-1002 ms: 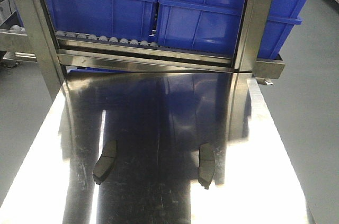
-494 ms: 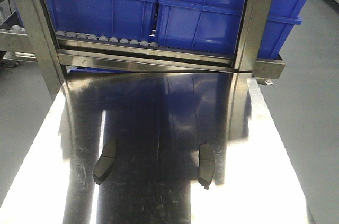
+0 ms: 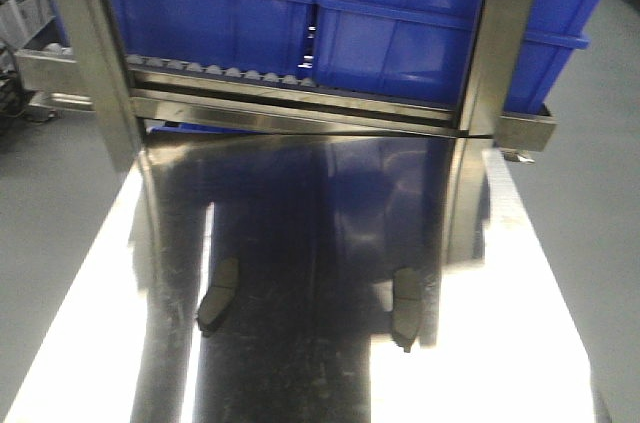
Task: Move and align brake pads A on conveyor
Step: 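Drive the base away from the table holding both brake pads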
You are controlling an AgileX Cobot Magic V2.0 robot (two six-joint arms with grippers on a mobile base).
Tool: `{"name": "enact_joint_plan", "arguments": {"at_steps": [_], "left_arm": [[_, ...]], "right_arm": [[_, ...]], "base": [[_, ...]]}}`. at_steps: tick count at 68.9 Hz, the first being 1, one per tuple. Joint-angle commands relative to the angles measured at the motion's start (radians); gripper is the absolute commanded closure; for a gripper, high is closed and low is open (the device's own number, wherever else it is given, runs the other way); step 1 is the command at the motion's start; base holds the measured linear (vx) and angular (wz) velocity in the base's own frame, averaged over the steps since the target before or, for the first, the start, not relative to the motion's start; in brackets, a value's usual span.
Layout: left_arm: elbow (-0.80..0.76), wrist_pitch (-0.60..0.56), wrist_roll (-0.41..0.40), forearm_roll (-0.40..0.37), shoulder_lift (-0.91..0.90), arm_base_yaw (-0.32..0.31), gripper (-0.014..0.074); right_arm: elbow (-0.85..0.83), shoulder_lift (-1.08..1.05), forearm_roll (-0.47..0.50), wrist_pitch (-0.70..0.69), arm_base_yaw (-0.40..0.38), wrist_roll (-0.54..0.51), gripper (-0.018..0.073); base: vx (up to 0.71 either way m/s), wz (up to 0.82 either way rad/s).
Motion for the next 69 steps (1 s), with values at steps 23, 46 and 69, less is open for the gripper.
{"name": "enact_joint_plan", "arguments": {"at_steps": [23,46,69], "left_arm": [[-0.029,-0.084,-0.004,-0.014,0.005,-0.005,0.0603],[-0.029,-0.084,-0.004,-0.014,0.005,-0.005,0.0603],[-0.029,-0.084,-0.004,-0.014,0.004,-0.005,0.0603]], "right_arm": [[-0.028,0.012,-0.007,-0.103,-0.004,-0.006,0.0570],[-0.028,0.012,-0.007,-0.103,-0.004,-0.006,0.0570],[-0.028,0.012,-0.006,-0.103,-0.004,-0.006,0.0570]], "base": [[-0.11,0.64],[-0.19,0.89],[-0.22,0.85]]}}
